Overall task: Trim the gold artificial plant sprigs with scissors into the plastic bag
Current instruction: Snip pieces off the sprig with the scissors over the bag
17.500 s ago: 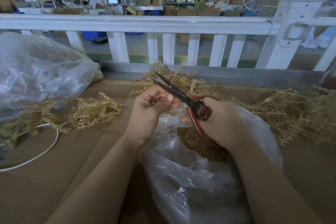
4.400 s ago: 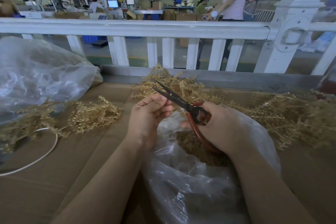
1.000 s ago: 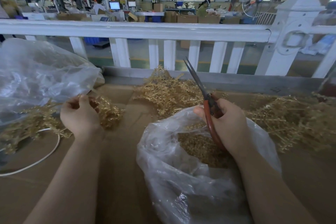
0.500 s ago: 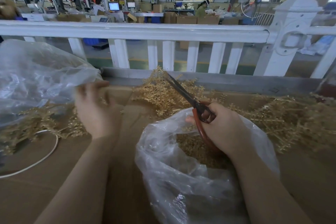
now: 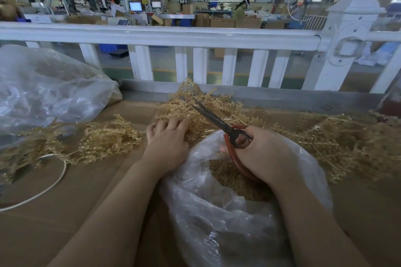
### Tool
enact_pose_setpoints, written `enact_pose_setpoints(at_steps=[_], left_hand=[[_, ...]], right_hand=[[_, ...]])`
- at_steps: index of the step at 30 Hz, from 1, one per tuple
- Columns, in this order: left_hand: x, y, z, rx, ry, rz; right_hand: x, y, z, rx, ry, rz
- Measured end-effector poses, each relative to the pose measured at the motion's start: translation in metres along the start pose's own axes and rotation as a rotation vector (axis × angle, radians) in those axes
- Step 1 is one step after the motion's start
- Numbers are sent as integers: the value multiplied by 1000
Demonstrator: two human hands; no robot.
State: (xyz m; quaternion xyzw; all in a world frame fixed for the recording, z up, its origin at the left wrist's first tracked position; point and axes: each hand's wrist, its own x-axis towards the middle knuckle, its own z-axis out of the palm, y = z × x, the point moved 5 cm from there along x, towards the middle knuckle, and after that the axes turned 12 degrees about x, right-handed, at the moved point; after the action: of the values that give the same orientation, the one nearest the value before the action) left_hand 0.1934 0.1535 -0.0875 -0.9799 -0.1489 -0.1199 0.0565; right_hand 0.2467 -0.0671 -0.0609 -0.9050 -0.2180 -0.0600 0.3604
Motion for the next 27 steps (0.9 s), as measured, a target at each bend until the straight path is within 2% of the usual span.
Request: enact_pose_setpoints(at_steps=[3,8,10,14,19,23,25,27], left_hand=[[-2,-1,-2,-8,12,-43],[-5,0,-13,25,173,-44],[-6,-2,-14,3,169,-47],[-6,-6,-11,-85,129,-108],[-9,-11,-19,-159,229,-190],[-14,-8,-27,-307,312,-222],[-15,-9,-30,-280,338,-226],[-15,-9,-29,-196,279,-218]], right_hand=[[0,-1,0,10,-6,-3],[-1,-3,-1,21,-24,-4],[-1,-4,-2,23,-16,-12],[-3,-6,-2,29,5,-25],[-3,-4,-2,42,2,-16],[-3,-5,-2,36,4,-22],[-3,-5,-3,41,4,-24],[-3,-5,-2,43,0,-21]])
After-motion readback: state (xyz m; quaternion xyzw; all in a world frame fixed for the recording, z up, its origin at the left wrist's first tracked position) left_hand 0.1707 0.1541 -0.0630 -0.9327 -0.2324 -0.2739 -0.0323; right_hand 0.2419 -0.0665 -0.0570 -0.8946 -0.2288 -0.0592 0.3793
